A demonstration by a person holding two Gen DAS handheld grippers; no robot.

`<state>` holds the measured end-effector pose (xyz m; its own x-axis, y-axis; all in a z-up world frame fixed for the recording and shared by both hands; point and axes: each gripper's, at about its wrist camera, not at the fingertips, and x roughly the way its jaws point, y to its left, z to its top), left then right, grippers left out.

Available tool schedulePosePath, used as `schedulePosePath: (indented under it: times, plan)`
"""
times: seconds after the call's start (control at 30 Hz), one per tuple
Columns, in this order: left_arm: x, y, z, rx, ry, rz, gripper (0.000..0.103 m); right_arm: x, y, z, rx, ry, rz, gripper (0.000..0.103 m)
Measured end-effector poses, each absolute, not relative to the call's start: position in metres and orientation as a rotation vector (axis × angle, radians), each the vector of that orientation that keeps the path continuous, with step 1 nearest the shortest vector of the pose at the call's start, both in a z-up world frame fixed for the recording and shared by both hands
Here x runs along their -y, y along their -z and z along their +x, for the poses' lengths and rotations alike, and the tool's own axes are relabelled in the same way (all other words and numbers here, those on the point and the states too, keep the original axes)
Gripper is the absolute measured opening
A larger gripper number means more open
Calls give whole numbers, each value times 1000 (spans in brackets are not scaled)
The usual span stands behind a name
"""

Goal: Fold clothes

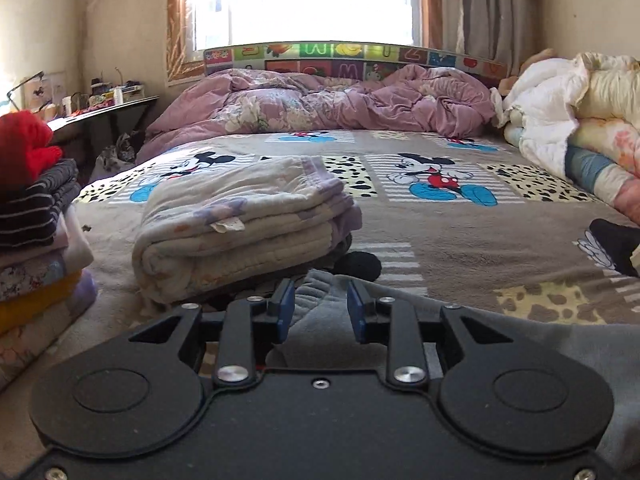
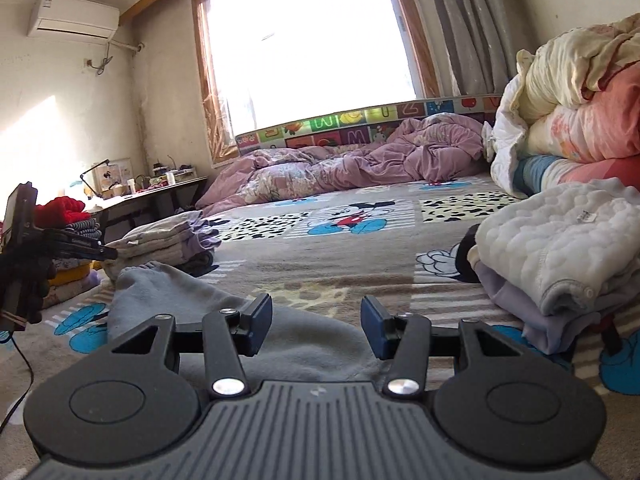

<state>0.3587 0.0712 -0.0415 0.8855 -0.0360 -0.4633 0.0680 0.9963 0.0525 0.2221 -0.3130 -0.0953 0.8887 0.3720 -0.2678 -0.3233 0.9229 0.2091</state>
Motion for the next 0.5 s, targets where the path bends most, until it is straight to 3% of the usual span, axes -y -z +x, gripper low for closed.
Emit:
schedulePosePath:
  times: [0.13, 0.23, 0.33, 0.47, 0.5]
  plan:
    - [-58, 99, 403, -656, -36, 287, 23, 300, 109, 238, -449, -385, 130, 48]
    - [-48, 99, 406, -655, -50, 361, 23, 300, 116, 243, -490, -390, 153, 48]
    - [-49, 72, 384, -563, -10, 252, 22, 300, 117, 241, -482, -392, 166, 48]
    - [-46, 83, 382, -586, -17, 288, 38, 301, 115, 235, -451, -385, 172, 49]
    - [-45, 88, 385, -610, -24, 306, 39, 302, 118, 238, -478, -376, 172, 49]
